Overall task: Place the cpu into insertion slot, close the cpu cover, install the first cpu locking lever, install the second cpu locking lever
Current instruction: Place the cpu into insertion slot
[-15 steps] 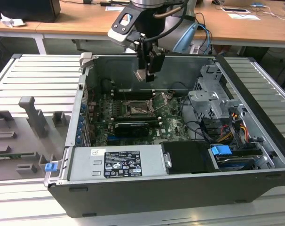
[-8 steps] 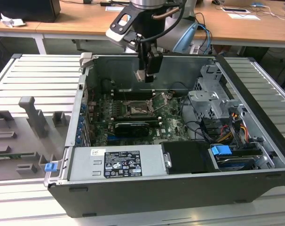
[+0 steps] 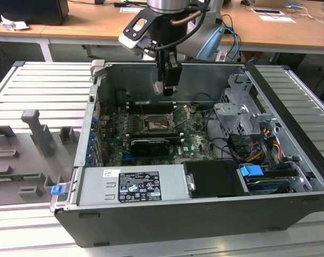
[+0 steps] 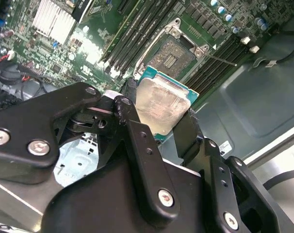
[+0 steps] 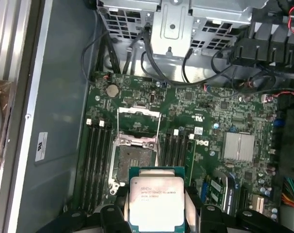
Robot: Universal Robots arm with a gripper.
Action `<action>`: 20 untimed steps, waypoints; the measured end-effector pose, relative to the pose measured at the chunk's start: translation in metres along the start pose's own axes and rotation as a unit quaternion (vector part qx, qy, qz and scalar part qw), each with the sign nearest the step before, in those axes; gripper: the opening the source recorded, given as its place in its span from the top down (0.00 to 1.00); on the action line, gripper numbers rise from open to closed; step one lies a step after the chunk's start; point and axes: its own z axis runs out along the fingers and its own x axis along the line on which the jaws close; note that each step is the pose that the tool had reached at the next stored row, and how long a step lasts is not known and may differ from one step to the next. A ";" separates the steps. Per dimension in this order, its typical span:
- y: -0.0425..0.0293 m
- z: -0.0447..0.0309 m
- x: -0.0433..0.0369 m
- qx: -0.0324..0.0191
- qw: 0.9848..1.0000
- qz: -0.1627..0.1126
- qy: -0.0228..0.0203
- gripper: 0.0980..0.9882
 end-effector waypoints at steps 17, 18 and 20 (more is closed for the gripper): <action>-0.0008 0.0146 -0.0004 0.000 1.000 0.026 -0.001 0.50; -0.0008 0.0151 -0.0004 0.000 1.000 0.026 -0.001 0.50; -0.0009 0.0158 -0.0004 0.000 1.000 0.026 -0.001 0.50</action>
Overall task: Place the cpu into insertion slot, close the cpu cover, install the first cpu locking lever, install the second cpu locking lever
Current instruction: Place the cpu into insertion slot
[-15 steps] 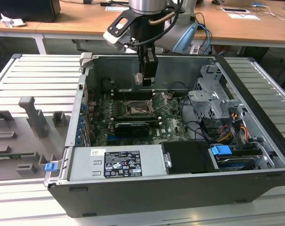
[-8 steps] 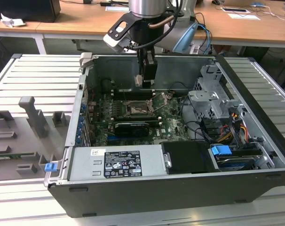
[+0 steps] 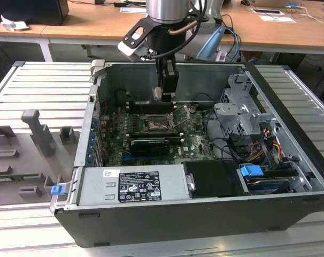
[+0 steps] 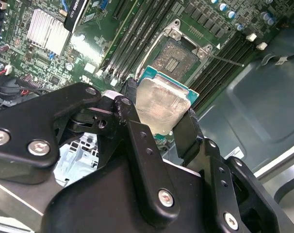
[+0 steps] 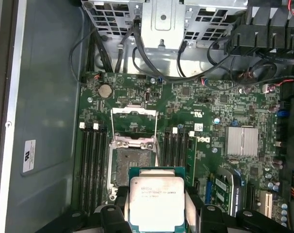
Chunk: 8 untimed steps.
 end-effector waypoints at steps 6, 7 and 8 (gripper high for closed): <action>-0.0001 0.0019 -0.0001 0.000 1.000 0.000 0.000 0.50; -0.0001 0.0022 -0.0001 0.000 1.000 0.000 0.000 0.50; -0.0001 0.0023 -0.0001 0.000 1.000 0.000 0.000 0.50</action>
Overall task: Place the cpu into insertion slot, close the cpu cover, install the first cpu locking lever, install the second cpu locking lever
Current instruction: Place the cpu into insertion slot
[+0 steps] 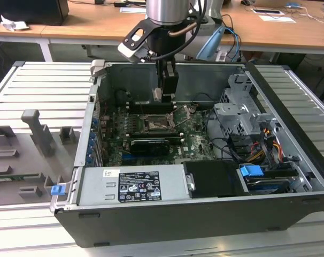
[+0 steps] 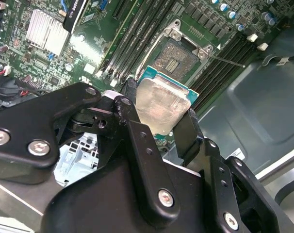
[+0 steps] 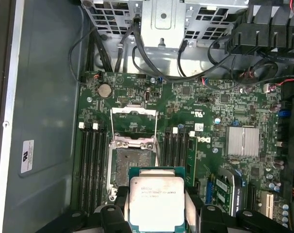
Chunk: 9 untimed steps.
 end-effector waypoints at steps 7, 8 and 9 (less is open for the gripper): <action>-0.0001 0.0016 0.0000 0.000 1.000 0.000 0.000 0.50; -0.0001 0.0018 0.0000 0.000 1.000 0.000 0.000 0.50; -0.0001 0.0020 -0.0001 0.000 1.000 0.000 0.000 0.50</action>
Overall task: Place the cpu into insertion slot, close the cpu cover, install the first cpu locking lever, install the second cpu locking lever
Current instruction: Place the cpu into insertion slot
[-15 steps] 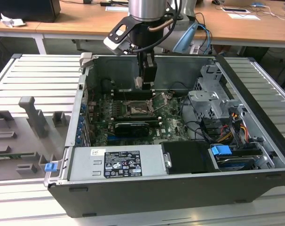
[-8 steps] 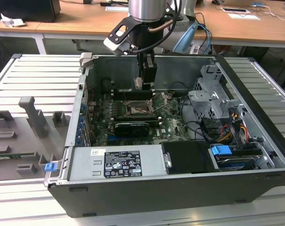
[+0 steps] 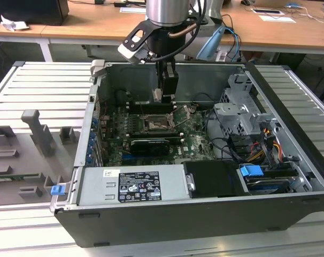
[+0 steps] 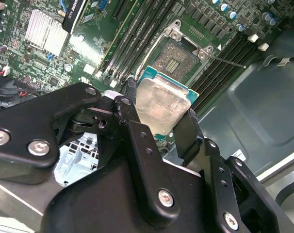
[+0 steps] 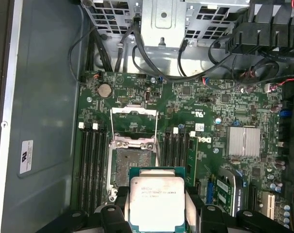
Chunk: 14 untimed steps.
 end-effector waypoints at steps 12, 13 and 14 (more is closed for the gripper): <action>-0.0001 0.0026 -0.0001 0.000 1.000 0.000 0.000 0.50; -0.0002 0.0030 -0.0001 0.000 1.000 0.000 0.000 0.50; -0.0002 0.0035 -0.0001 0.000 1.000 0.000 0.000 0.50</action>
